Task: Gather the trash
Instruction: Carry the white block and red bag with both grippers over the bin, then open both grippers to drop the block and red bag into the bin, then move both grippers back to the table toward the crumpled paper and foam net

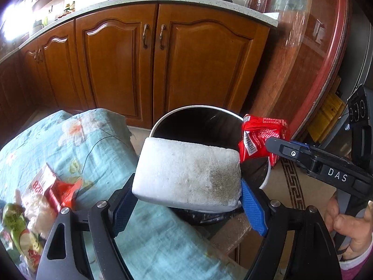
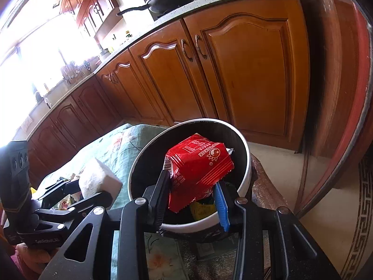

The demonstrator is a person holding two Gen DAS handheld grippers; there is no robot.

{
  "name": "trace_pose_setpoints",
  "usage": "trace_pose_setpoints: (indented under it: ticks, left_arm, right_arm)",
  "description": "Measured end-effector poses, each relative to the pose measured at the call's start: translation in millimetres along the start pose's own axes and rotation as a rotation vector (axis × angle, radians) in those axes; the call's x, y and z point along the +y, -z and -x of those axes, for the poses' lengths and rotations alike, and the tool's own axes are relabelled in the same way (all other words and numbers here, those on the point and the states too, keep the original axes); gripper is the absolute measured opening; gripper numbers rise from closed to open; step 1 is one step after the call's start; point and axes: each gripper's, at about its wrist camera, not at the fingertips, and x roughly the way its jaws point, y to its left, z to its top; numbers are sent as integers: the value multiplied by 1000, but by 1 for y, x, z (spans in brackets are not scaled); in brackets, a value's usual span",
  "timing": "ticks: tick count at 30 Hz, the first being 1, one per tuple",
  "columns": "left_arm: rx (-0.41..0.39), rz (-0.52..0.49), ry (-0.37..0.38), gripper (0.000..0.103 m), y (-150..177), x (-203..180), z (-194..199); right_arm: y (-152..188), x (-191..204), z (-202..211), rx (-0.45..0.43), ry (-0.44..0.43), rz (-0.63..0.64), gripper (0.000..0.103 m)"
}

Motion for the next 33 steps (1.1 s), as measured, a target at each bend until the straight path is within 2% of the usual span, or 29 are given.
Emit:
trace_pose_setpoints:
  ticks: [10, 16, 18, 19, 20, 27, 33]
  left_arm:
    - [30, -22, -24, 81, -24, -9, -36]
    - [73, -26, -38, 85, -24, -14, -51]
    - [85, -23, -42, 87, -24, -15, -55]
    - [85, -21, -41, 87, -23, -15, -56]
    - [86, -18, -35, 88, -23, -15, -57]
    - [58, 26, -21, 89, -11, -6, -40]
    - [5, 49, -11, 89, 16, -2, -5]
  right_arm:
    - [-21, -13, -18, 45, 8, 20, 38]
    - [-27, -18, -29, 69, -2, 11, 40]
    - [-27, -20, -32, 80, -7, 0, 45]
    - [-27, -21, -33, 80, -8, -4, 51]
    - [-27, -21, -32, 77, -3, -5, 52]
    - [-17, -22, -17, 43, -9, -37, 52]
    - [-2, -11, -2, 14, -26, -68, 66]
